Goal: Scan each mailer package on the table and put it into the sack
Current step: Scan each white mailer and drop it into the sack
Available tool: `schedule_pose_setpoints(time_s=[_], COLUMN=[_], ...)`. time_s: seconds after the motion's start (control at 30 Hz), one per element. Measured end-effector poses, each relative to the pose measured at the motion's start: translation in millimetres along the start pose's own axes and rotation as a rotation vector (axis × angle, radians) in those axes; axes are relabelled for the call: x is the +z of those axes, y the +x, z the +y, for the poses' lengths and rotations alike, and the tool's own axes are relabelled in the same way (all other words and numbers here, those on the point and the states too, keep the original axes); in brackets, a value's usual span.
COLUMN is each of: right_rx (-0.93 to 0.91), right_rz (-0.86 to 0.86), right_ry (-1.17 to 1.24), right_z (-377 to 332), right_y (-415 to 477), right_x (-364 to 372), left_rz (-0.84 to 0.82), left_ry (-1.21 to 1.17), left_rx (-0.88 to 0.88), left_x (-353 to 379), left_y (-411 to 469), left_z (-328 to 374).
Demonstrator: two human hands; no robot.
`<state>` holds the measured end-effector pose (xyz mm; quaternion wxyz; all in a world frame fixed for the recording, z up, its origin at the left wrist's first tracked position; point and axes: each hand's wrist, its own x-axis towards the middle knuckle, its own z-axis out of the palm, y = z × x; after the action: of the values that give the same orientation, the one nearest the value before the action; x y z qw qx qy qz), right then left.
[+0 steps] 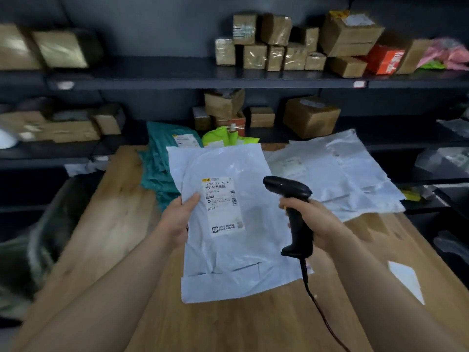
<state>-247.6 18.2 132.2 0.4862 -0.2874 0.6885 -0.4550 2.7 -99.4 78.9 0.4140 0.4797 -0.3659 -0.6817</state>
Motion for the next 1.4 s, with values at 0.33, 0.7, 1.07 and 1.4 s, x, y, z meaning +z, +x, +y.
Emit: schedule_pose_setpoints(time_s=[0.33,0.7,1.07,1.4], right_rx=[0.024,-0.018,0.040,0.159], right_rz=[-0.423,-0.635,-0.516,-0.376], right_ry=[-0.109,-0.283,-0.271,-0.303], right_z=[15.0,4.3,21.5,18.9], right_y=[-26.6,-98.5,-106.0,-1.3], right_x=[185.5,450.6,651.4,723.8], left_rz=[0.431,0.701,0.560,0.461], left_ry=[-0.093,0.054,0.211,0.380], left_rx=[0.117,0.037,-0.073,-0.207], left_x=[-181.8,-444.8,-646.2,-701.9], left_y=[-118.2,-197.7,-167.5,-10.9], left_z=[28.3,60.8,107.7,124.9])
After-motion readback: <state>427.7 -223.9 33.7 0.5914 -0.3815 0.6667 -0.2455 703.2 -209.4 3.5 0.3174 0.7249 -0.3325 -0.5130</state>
